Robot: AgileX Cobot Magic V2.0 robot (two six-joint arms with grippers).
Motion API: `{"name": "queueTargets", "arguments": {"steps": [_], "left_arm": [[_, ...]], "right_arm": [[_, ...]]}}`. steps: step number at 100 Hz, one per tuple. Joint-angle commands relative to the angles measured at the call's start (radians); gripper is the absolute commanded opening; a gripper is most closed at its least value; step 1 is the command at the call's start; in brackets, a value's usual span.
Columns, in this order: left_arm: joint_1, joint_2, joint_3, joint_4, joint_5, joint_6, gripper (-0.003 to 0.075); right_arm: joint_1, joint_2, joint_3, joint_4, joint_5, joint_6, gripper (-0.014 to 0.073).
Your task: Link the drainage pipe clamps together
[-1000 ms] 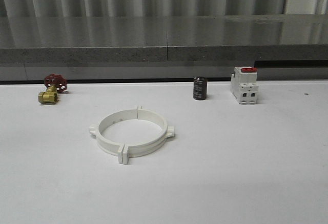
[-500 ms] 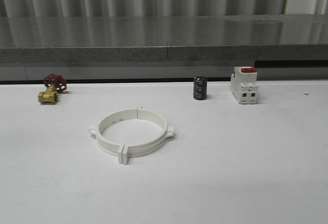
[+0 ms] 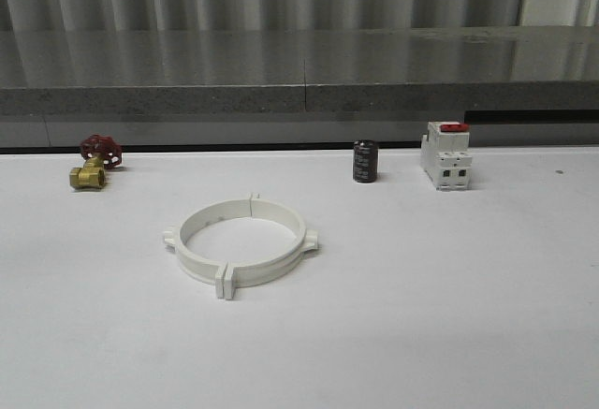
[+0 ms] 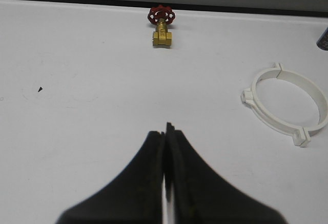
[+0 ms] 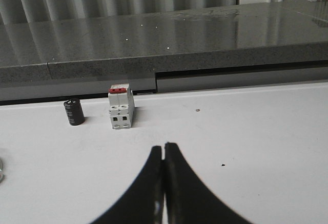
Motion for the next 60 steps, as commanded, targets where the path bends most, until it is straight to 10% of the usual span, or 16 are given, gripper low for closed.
{"name": "queueTargets", "arguments": {"steps": [1, 60], "left_arm": [[0.003, 0.006, -0.028, -0.01, -0.072, 0.0, -0.002], [0.003, -0.222, 0.316, 0.087, -0.587, -0.003, -0.002]], "right_arm": [[-0.006, -0.019, -0.02, 0.005, -0.084, 0.001, -0.0067], [-0.006, -0.019, -0.02, 0.005, -0.084, 0.001, -0.0067]]}}
